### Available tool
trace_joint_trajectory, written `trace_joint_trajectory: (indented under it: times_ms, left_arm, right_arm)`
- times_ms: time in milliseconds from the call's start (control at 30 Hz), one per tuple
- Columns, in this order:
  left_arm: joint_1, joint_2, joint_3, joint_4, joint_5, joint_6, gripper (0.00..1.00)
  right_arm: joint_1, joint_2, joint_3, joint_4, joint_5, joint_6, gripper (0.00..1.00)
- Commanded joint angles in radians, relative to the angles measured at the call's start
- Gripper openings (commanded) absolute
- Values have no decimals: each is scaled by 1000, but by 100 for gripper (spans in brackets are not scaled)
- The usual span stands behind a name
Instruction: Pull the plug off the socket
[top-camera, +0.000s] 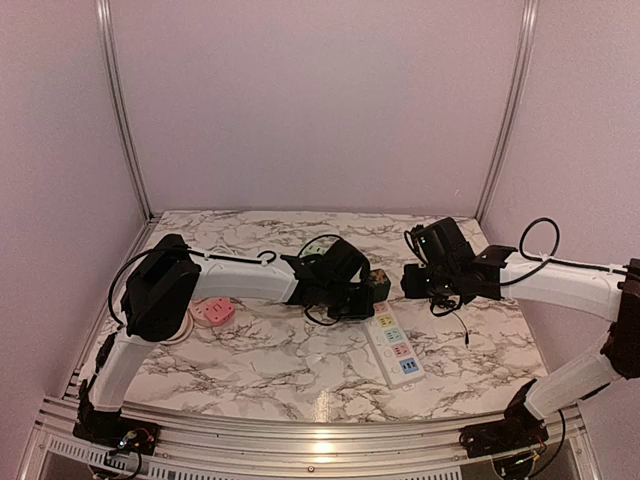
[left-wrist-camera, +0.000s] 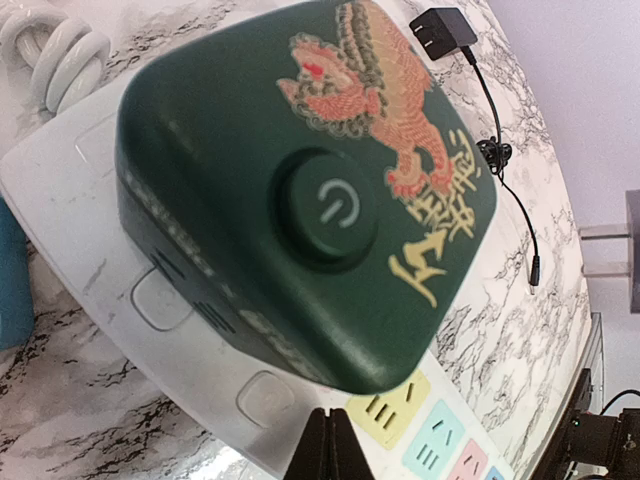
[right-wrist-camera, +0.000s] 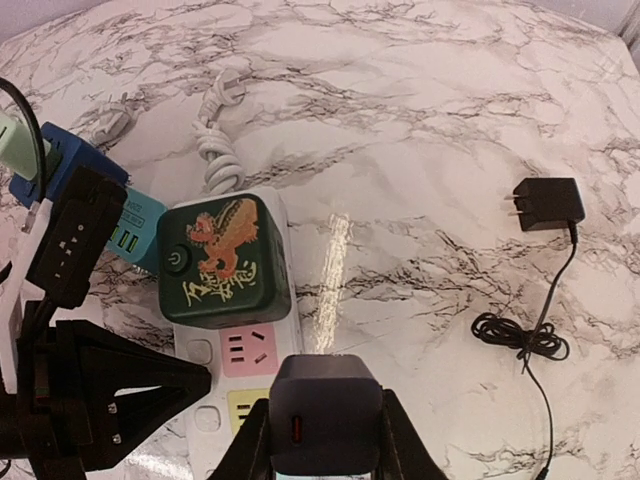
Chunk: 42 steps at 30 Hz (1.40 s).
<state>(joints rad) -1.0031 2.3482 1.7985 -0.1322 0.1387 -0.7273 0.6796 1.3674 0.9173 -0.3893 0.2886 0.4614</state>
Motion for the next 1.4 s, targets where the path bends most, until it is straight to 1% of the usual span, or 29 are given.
trace_joint_trajectory:
  times_ms: [0,133,333,567,667,767,900,933,1067,1367]
  left_arm:
    - [-6,-62,21,-77,-18,80,0]
    - [-5,-166,-47,-87,-51,123,0]
    - [29,-332,-214,-91,-81,158,0]
    - [64,-506,-396,-86,-123,175,0]
    - [75,-551,-448,-75,-128,172,0]
    - [81,-581,-468,-81,-131,174,0]
    - [84,-612,-484,-93,-134,186,0]
    - [84,-617,-488,-95,-134,189,0]
    - [86,-628,-504,-87,-134,184,0]
    - [87,-620,-501,-73,-134,165,0]
  right_arm:
    - [-60,-2,27,24,-50,-20,10]
    - [-128,25,47,70,-112,-34,10]
    - [-266,104,66,199,-270,-21,10]
    - [-383,286,147,334,-460,6,11]
    - [-424,380,210,355,-512,4,11]
    - [-467,480,278,355,-566,1,10]
    - [-519,556,325,380,-651,20,10]
    - [-528,572,331,410,-670,26,10]
    - [-547,628,383,425,-723,44,10]
    - [-562,766,524,392,-782,50,13]
